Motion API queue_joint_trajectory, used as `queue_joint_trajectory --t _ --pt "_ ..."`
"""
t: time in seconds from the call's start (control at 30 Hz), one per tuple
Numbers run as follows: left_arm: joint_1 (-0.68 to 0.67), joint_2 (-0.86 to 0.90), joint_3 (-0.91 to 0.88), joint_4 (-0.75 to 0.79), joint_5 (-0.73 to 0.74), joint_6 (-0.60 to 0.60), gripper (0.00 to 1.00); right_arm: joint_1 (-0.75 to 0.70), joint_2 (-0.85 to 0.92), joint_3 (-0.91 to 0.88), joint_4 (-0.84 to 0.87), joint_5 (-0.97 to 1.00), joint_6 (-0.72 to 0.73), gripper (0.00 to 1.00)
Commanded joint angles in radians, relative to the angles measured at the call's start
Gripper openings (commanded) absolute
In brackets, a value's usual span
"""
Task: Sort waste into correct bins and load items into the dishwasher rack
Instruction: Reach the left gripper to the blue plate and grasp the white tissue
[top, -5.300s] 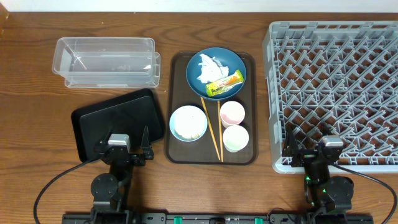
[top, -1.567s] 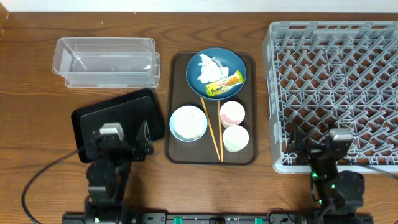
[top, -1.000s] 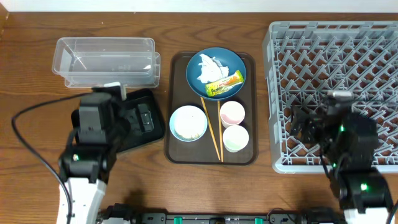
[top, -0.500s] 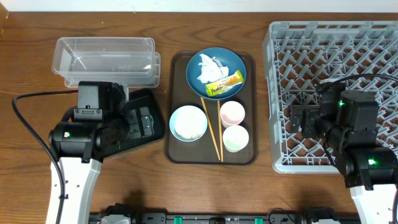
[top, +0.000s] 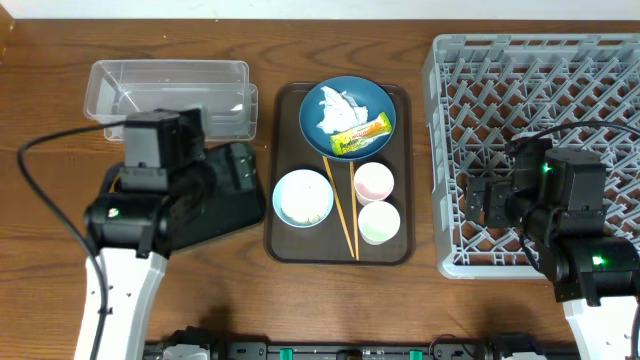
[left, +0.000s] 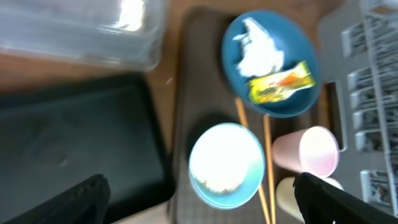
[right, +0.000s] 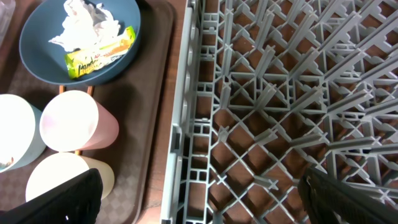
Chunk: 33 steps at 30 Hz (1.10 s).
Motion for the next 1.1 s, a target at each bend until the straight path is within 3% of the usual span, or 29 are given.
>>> queue_joint_trajectory --t 0.0,0.2,0.33,0.47,0.77,1.07 --pt "-0.051 0.071 0.056 0.037 -0.016 -0.012 0.97 0.006 -0.012 0.025 0.000 -0.004 -0.011 0.99" --pt "-0.154 0.237 0.168 0.126 -0.098 0.090 0.97 0.006 -0.013 0.025 -0.012 -0.004 -0.011 0.99" --pt "-0.230 0.343 0.201 0.290 -0.098 0.182 0.97 0.006 -0.013 0.025 -0.013 -0.004 -0.011 0.99" --pt "-0.268 0.431 0.201 0.421 -0.098 0.183 0.97 0.006 -0.013 0.025 -0.016 -0.004 -0.011 0.99" --pt "-0.273 0.504 0.201 0.433 -0.097 0.178 0.97 0.006 -0.012 0.025 -0.045 -0.004 -0.011 0.99" --pt "-0.273 0.529 0.201 0.681 -0.098 0.138 0.97 0.006 -0.012 0.025 -0.046 -0.004 -0.011 0.99"
